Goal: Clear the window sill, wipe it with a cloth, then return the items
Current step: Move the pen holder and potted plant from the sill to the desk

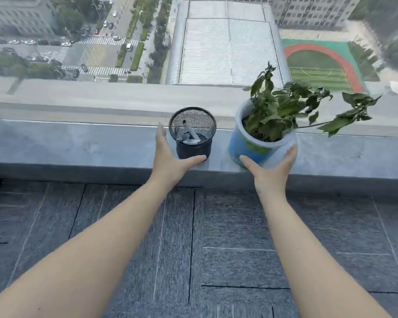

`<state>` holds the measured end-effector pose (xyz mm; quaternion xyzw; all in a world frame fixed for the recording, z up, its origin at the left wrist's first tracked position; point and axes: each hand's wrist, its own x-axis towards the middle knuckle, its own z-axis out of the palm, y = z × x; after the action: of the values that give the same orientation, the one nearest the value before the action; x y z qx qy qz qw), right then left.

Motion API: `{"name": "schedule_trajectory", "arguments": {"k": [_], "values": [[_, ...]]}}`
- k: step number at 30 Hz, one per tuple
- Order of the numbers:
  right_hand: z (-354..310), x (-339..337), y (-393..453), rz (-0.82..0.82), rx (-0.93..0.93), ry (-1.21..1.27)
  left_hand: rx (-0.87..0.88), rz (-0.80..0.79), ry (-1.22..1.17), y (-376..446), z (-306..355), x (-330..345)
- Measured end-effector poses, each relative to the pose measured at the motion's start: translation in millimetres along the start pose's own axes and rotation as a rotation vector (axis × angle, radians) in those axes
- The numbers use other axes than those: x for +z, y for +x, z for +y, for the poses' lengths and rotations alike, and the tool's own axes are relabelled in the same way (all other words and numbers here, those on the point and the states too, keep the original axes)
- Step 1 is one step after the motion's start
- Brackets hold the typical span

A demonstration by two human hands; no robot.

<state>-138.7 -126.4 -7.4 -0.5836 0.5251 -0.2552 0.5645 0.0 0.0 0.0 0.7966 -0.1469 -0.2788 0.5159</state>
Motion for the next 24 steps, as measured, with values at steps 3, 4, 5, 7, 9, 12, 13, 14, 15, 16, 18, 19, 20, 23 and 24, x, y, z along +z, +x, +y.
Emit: {"name": "schedule_trajectory", "arguments": {"k": [3, 4, 5, 7, 9, 12, 13, 14, 15, 16, 18, 19, 20, 23, 24], "values": [[3.7, 6.4, 19.3, -0.073, -0.060, 0.046, 0.044, -0.013, -0.089, 15.7, -8.2, 7.2], [4.9, 7.9, 25.2, -0.078, -0.083, 0.066, 0.035, -0.019, -0.140, 21.1, -10.7, 9.0], [6.0, 9.0, 28.8, -0.069, -0.108, 0.086, 0.028, -0.021, -0.176, 24.5, -11.9, 11.0], [8.7, 9.4, 33.0, -0.037, -0.158, 0.102, 0.026, 0.003, -0.170, 31.0, -14.4, 13.8], [7.9, 10.7, 33.1, -0.019, -0.198, 0.112, 0.005, 0.021, -0.131, 35.2, -15.1, 14.8], [10.2, 11.4, 37.0, 0.003, -0.252, 0.088, -0.014, 0.055, -0.104, 38.3, -17.7, 16.4], [12.7, 11.9, 38.8, 0.010, -0.262, 0.084, -0.008, 0.069, -0.095, 39.4, -18.7, 17.0], [15.4, 12.1, 41.3, 0.023, -0.271, 0.078, 0.005, 0.085, -0.086, 40.2, -18.9, 17.6], [17.0, 13.1, 42.1, 0.030, -0.277, 0.076, 0.017, 0.096, -0.077, 40.5, -18.6, 18.2], [17.8, 13.6, 42.0, 0.037, -0.288, 0.081, 0.028, 0.102, -0.070, 39.9, -17.5, 18.4], [18.7, 15.3, 42.5, 0.042, -0.304, 0.083, 0.032, 0.119, -0.054, 37.5, -15.5, 18.9], [19.0, 15.7, 42.4, 0.040, -0.316, 0.087, 0.029, 0.124, -0.051, 35.4, -15.2, 18.9], [18.3, 16.2, 41.1, 0.041, -0.323, 0.093, 0.032, 0.124, -0.046, 33.3, -15.2, 18.7], [13.6, 19.0, 33.2, 0.039, -0.333, 0.125, 0.020, 0.119, -0.021, 23.1, -11.1, 16.8], [11.8, 20.5, 29.2, 0.037, -0.328, 0.134, 0.012, 0.120, -0.023, 19.6, -9.4, 16.1]]}}
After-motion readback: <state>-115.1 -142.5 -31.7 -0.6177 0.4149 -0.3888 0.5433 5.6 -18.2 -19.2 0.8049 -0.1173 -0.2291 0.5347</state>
